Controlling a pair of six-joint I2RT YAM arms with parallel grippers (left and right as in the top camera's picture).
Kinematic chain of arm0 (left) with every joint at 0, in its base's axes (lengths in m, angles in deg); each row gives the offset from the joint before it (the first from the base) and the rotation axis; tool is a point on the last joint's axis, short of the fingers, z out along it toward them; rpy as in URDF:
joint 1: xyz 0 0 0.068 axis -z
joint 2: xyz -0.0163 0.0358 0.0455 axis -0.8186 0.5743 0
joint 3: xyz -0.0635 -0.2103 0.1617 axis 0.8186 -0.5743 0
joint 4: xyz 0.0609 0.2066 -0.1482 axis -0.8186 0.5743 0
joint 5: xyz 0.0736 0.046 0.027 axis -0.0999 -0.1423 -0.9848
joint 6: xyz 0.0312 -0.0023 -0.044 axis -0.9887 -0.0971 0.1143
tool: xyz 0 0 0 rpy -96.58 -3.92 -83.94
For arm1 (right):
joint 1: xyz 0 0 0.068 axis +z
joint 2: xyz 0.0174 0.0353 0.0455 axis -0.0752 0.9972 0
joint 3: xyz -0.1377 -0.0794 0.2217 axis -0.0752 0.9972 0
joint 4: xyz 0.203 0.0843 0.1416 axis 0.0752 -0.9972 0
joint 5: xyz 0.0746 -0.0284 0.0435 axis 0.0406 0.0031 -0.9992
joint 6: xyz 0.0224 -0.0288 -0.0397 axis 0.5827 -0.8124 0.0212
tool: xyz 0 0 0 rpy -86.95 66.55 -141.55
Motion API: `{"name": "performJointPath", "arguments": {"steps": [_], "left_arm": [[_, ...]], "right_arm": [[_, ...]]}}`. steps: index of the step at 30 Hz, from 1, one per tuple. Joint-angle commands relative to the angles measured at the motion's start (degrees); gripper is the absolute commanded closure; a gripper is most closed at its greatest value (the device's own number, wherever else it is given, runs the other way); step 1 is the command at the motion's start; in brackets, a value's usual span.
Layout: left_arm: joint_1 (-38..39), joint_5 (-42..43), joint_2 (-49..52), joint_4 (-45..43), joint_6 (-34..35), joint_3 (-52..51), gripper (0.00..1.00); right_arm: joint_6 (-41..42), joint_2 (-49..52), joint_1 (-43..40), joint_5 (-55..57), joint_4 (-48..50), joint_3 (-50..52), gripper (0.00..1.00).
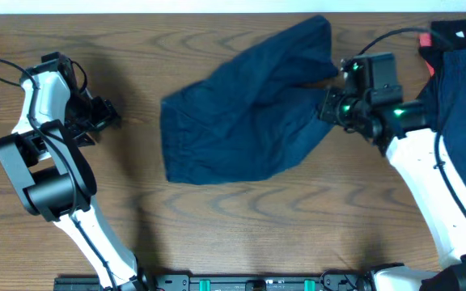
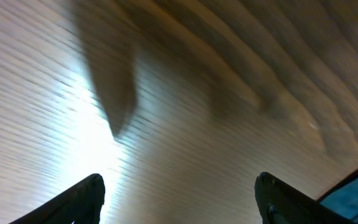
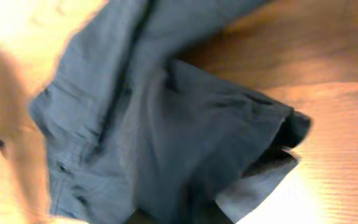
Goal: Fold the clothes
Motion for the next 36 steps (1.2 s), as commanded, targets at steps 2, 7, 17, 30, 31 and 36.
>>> {"name": "performJointPath", "arguments": {"steps": [2, 7, 17, 30, 31, 36], "left_arm": [[2.38, 3.74, 0.63, 1.57, -0.20, -0.26, 0.30], [5.05, 3.78, -0.24, 3.91, -0.20, -0.26, 0.37], [7.28, 5.53, -13.38, 9.49, -0.24, -0.26, 0.87], [21.64, 6.25, -24.33, 20.41, -2.12, -5.68, 0.13], [22.36, 6.25, -24.33, 19.98, -2.10, -7.41, 0.13], [24.46, 6.32, -24.33, 15.30, -2.05, -17.62, 0.13]], "right_arm": [[-4.00, -0.44, -0.94, 0.42, -2.91, -1.25, 0.04], [-3.98, -0.24, -1.42, 4.76, -9.01, -1.22, 0.01], [-1.29, -0.24, -9.46, -0.46, -14.97, -1.25, 0.01], [-9.42, -0.24, -20.81, -9.46, -22.05, -1.22, 0.01], [-9.44, -0.24, -20.81, -8.37, -22.62, -1.20, 0.01], [-9.38, -0.24, -20.81, -3.93, -26.08, -0.61, 0.01]]}}
